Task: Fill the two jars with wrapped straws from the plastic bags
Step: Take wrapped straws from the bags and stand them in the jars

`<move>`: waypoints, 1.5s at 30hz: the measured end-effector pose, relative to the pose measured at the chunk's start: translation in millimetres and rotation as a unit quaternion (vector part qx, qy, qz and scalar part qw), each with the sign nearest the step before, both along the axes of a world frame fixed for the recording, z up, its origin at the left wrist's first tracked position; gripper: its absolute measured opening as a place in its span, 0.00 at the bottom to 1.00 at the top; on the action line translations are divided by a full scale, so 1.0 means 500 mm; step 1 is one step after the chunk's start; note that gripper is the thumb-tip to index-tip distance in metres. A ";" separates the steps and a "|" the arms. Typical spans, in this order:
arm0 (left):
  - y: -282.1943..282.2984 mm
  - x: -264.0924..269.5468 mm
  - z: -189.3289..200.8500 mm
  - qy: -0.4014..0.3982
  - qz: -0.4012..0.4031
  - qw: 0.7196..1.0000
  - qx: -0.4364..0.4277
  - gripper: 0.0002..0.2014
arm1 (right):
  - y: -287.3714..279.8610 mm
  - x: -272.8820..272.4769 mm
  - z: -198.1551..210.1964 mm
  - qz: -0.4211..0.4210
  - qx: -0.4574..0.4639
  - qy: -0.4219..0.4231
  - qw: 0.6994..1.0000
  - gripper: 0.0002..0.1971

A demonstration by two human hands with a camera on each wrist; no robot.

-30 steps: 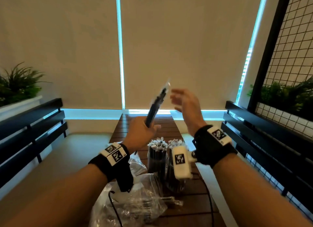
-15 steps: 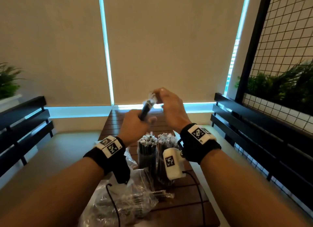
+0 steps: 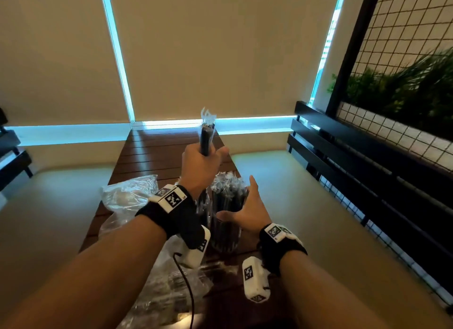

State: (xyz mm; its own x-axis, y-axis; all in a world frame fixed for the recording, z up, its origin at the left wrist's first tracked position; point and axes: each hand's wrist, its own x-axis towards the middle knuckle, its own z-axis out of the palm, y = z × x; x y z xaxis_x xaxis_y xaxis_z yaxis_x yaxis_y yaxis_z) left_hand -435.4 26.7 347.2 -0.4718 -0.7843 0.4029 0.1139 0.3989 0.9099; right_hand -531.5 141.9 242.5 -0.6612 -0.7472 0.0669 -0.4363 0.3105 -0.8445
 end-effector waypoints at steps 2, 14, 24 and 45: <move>-0.011 -0.022 -0.029 -0.003 -0.002 1.000 0.001 0.25 | -0.020 -0.010 -0.036 -0.016 0.005 -0.019 1.000 0.81; -0.040 -0.106 -0.079 0.059 0.007 0.995 0.075 0.24 | -0.080 -0.013 -0.089 -0.065 -0.060 -0.018 0.996 0.41; -0.001 -0.082 -0.203 -0.048 0.011 0.998 -0.045 0.20 | -0.094 -0.005 -0.096 -0.065 -0.041 0.060 0.995 0.37; -0.047 -0.018 -0.191 -0.304 -0.119 0.863 -0.386 0.23 | -0.084 0.004 -0.113 -0.063 -0.060 0.020 0.996 0.37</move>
State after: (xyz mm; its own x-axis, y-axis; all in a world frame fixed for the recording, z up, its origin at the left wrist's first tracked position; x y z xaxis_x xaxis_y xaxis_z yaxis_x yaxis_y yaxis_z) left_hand -444.3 3.3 251.5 -0.8908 -0.2440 0.3834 -0.1274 0.9439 0.3046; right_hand -529.4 99.8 185.9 -0.7448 -0.6429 0.1787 -0.4334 0.2625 -0.8621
